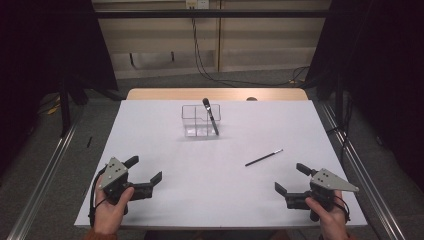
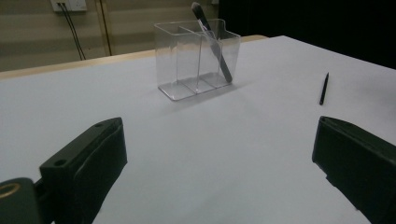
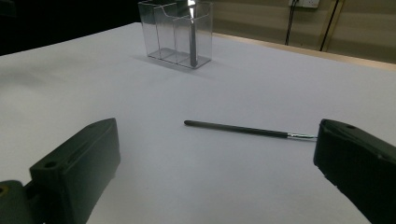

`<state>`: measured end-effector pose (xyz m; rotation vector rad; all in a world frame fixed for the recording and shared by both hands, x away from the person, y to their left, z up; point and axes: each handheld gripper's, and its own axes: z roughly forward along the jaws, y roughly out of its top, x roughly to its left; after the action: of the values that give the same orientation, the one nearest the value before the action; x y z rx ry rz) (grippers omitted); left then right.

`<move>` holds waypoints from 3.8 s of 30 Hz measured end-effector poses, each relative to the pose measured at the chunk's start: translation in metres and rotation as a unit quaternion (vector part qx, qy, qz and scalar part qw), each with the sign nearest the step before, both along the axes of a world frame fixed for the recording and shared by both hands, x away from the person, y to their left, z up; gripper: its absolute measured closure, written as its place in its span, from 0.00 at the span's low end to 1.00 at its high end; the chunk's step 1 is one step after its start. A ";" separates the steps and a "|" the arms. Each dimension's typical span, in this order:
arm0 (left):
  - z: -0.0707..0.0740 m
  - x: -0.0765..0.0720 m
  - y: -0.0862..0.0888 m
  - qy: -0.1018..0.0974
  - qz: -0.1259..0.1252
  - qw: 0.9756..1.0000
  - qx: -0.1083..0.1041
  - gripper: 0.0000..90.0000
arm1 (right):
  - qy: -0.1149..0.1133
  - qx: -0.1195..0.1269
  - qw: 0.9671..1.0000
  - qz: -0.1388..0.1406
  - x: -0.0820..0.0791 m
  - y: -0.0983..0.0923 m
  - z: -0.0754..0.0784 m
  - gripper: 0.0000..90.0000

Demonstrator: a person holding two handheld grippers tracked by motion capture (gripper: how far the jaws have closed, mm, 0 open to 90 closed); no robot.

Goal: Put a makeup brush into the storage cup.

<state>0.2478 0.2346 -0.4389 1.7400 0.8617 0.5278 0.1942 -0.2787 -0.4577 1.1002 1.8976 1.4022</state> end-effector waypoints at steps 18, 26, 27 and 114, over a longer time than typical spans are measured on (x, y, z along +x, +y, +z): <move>-0.005 -0.014 0.009 0.002 0.011 1.000 -0.004 0.03 | -0.008 -0.003 1.000 0.016 0.000 0.001 0.002 0.00; -0.005 -0.015 0.014 0.006 0.010 1.000 -0.009 0.03 | -0.002 0.006 1.000 0.006 0.007 0.000 0.003 0.00; -0.005 -0.016 0.014 0.005 0.012 1.000 -0.013 0.03 | -0.002 0.008 1.000 0.004 0.009 0.000 0.003 0.00; -0.003 -0.012 0.013 -0.004 0.011 1.000 0.000 0.04 | 0.281 -0.272 0.892 0.226 0.185 0.019 0.048 0.06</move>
<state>0.2356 0.2475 -0.4423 1.7294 0.8765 0.5482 0.3797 -0.2597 -0.4097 0.8545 2.8765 0.6694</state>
